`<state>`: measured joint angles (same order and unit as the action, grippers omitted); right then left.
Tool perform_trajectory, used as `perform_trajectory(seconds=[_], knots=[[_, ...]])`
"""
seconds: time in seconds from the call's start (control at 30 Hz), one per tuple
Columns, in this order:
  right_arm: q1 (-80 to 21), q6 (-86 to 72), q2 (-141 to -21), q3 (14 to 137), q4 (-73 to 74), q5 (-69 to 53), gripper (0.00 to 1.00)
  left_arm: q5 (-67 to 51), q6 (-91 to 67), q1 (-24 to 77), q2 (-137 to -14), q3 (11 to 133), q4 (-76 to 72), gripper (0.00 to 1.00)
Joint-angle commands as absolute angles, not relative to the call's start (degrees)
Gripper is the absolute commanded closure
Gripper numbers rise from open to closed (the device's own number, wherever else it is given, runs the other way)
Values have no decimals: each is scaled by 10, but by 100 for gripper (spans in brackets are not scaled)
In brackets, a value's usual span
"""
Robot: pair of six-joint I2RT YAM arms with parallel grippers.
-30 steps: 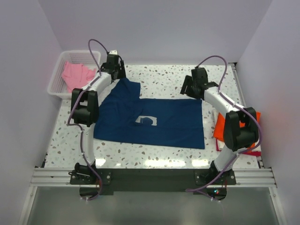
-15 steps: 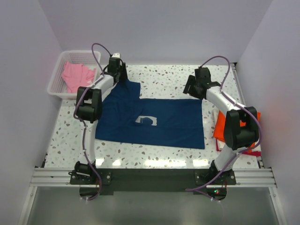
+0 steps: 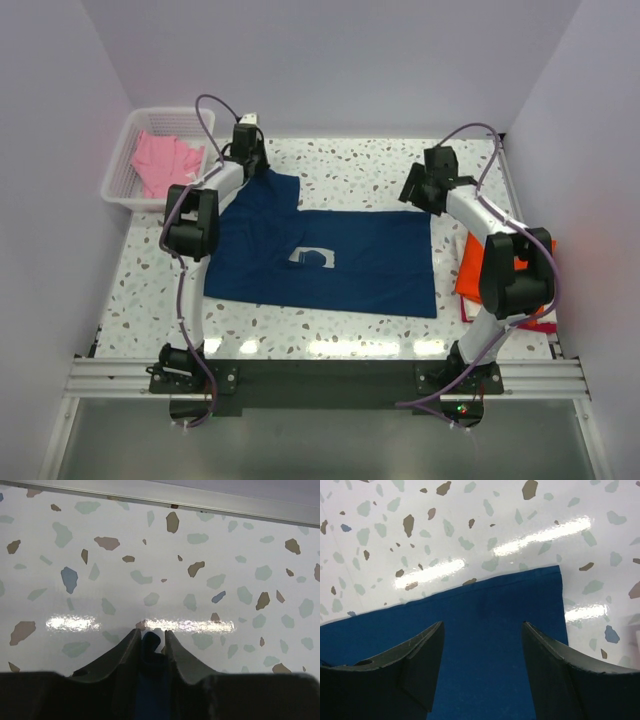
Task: Fold and stack the t-shirts
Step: Fold the tshirt
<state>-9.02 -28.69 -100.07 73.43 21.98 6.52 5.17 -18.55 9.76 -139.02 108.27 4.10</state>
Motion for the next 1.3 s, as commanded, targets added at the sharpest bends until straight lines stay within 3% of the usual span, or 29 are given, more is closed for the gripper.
perform_trajectory(seconds=[0.0,0.07,0.3,1.13,1.27], knots=[[-76,-287,-982,727,214,83,34,41,-187,92,-1382,1102,-15,72],[-66,-287,-984,726,220,85,34,40,-185,92,-1374,1097,-20,81],[-29,-293,-1020,729,235,91,36,40,-187,92,-1335,1059,-71,100],[-9,-327,-1114,786,212,66,45,4,-173,92,-1290,1020,-114,100],[-9,-329,-1129,795,221,60,55,3,-172,92,-1288,1024,-111,100]])
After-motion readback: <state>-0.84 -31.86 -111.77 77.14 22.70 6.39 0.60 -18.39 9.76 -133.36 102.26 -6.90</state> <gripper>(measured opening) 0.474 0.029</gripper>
